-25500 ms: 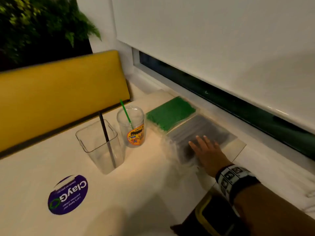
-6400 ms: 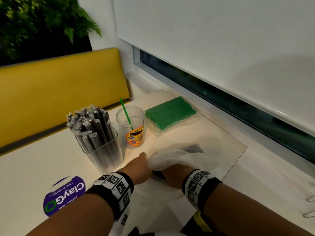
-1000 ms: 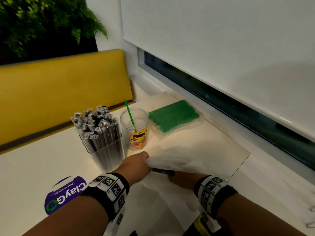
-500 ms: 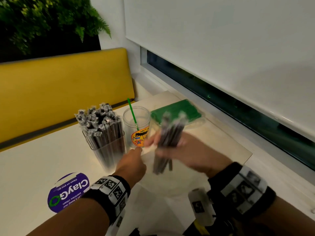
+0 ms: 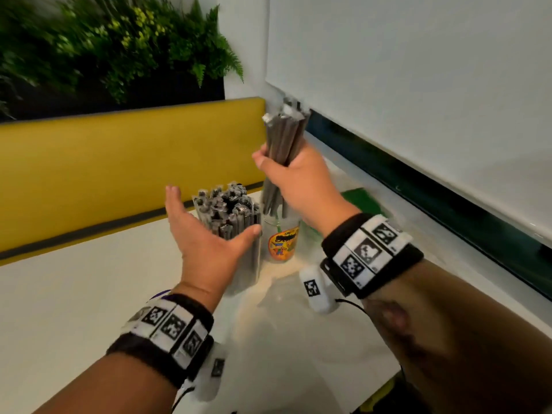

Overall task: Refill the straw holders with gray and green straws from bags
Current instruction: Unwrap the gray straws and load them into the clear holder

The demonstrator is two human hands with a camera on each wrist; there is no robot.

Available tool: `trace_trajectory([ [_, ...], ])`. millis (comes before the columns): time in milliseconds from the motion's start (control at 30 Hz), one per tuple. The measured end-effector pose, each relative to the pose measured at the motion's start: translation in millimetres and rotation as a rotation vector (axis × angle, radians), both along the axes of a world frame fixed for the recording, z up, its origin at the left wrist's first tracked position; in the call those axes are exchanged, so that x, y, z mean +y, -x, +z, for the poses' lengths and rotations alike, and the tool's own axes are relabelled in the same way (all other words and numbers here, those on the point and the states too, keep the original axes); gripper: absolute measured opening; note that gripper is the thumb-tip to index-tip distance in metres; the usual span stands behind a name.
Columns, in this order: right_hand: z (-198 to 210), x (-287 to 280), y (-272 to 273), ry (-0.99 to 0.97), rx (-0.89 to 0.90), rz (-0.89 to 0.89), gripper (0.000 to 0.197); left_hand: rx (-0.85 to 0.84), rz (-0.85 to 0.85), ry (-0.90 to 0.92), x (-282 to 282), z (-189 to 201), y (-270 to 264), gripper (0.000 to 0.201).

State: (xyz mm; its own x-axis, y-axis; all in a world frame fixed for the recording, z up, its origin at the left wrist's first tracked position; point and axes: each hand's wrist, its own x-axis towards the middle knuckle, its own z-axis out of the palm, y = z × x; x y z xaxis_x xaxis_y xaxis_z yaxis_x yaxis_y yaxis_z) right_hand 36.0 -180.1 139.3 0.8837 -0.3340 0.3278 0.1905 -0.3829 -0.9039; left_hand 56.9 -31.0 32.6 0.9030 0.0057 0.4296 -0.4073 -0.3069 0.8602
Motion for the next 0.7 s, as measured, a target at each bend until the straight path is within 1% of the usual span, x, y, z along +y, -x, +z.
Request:
trace_trajectory([
  [67,-7,17,-14,-0.071,0.007,0.03,0.014,0.155,-0.036,0.076,4,-9,-17,0.145],
  [133,-10,29,-25,-0.216,-0.014,0.052,0.012,0.237,-0.126,0.1,7,-17,-24,0.146],
  [267,-12,37,-39,-0.413,-0.052,0.082,0.017,0.274,-0.175,0.11,9,-23,-26,0.142],
  [333,-23,33,-42,-0.443,-0.011,0.064,0.015,0.266,-0.183,0.138,10,-24,-29,0.141],
  [400,-49,32,-41,-0.362,0.082,0.012,0.012,0.27,-0.193,0.136,11,-28,-31,0.14],
  [467,-74,33,-35,-0.26,0.186,-0.028,0.017,0.276,-0.207,0.129,12,-33,-33,0.139],
  [500,-83,35,-33,-0.214,0.22,-0.016,0.022,0.275,-0.21,0.128,13,-36,-35,0.139],
  [567,-85,39,-29,-0.09,0.248,0.049,0.028,0.27,-0.209,0.124,14,-39,-37,0.138],
  [600,-80,39,-28,-0.014,0.236,0.057,0.033,0.265,-0.208,0.121,15,-40,-38,0.139],
  [633,-74,35,-28,0.062,0.205,0.042,0.045,0.258,-0.209,0.119,14,-41,-38,0.139],
  [700,-56,27,-29,0.195,0.087,-0.048,0.076,0.253,-0.208,0.12,14,-42,-39,0.139],
])
